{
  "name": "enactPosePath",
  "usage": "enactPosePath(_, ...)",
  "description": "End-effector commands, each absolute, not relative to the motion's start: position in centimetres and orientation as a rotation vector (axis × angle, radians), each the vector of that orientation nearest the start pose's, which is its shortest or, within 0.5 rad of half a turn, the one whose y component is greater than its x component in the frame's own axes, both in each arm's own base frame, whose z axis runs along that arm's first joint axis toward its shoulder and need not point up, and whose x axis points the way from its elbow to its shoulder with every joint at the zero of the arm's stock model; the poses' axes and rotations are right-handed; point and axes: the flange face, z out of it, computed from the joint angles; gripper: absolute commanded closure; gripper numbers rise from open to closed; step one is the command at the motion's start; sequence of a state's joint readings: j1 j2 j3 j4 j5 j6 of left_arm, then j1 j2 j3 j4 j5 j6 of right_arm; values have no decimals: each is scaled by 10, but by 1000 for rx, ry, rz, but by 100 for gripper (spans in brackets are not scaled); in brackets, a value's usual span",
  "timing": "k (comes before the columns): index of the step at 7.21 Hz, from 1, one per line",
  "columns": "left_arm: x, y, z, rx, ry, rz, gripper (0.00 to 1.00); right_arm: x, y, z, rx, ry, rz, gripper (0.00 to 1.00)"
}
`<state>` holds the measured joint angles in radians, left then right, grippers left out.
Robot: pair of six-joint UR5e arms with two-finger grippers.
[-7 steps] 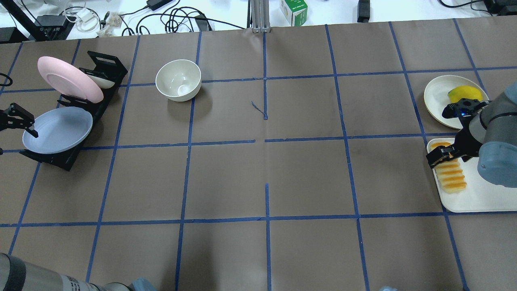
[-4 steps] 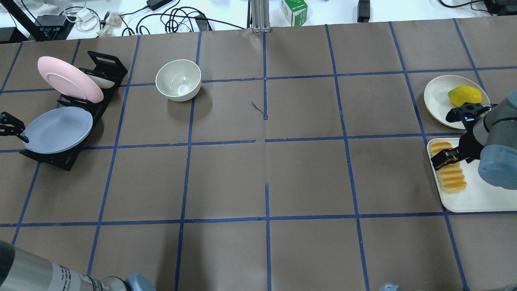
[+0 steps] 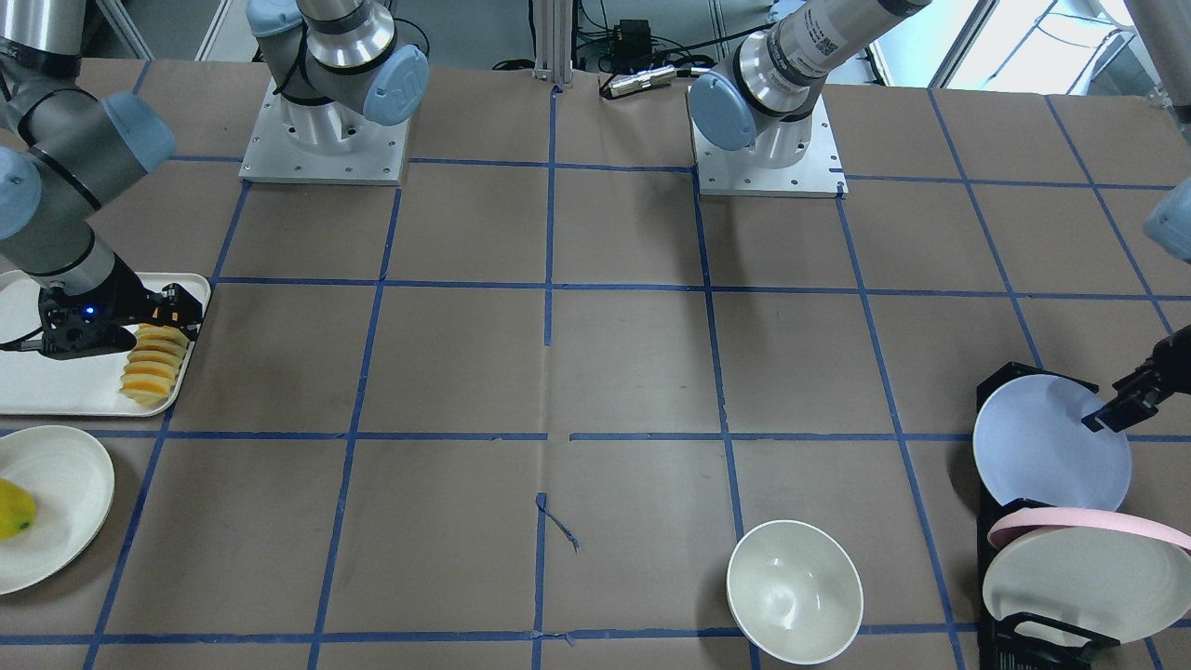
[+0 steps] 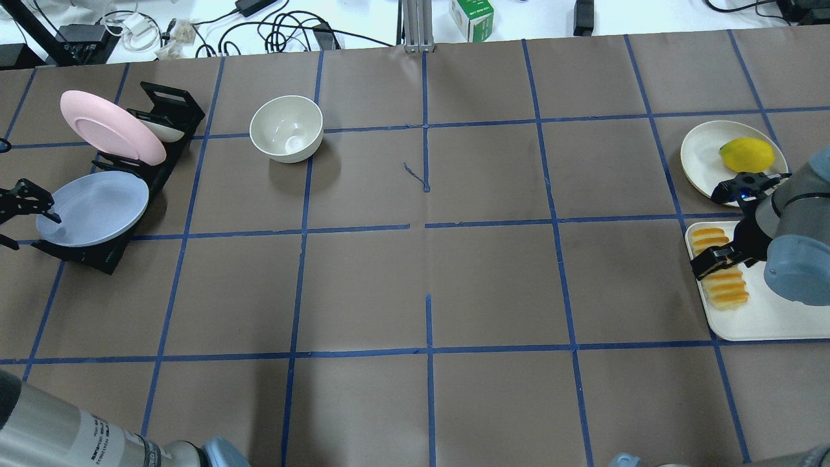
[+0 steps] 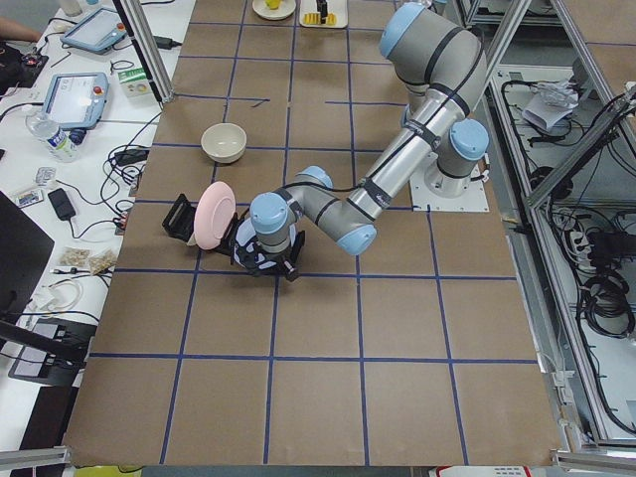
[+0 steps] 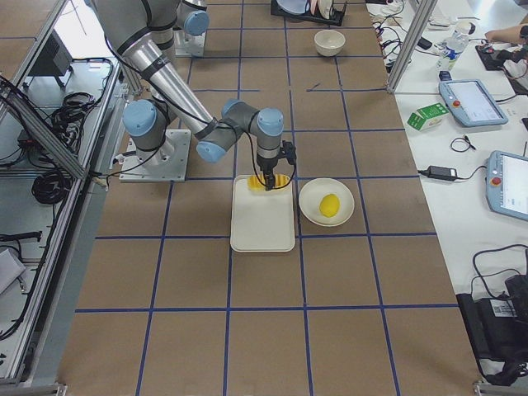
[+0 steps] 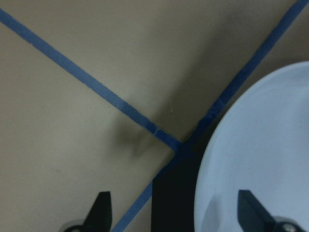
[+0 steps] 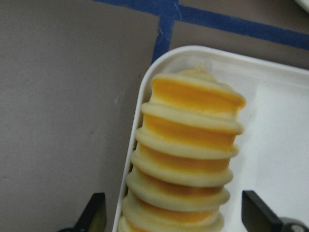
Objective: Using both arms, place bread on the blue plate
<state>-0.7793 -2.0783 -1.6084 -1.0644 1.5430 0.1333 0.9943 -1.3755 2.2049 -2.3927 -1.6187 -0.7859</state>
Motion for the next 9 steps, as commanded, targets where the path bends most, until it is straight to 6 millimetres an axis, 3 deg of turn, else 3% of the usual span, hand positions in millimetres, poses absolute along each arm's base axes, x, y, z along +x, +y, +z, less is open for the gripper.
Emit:
enactPosePath(1,355,-546,228,-1035,3046,22,62,-139,-449,189,-343,3155,55,0)
enactPosePath(2,354,-546,231,-1013,3051,20,90,-141,-449,186,-335,3152,63,0)
enactPosePath(3,350,-541,236,-1014,3064,61,100,-140,-451,185,-333,3154,56,0)
enactPosePath(4,348,-540,237,-998,3079,84,100,-141,-450,184,-323,3154,54,0)
enactPosePath(5,348,-539,239,-999,3079,86,100,-141,-451,183,-328,3154,54,7)
enactPosePath(6,348,-540,241,-998,3078,82,100,-142,-452,184,-333,3156,52,27)
enactPosePath(8,336,-533,262,-995,3089,135,100,-144,-457,189,-326,3160,39,79)
enactPosePath(9,332,-530,269,-993,3091,145,100,-148,-463,197,-326,3168,31,96)
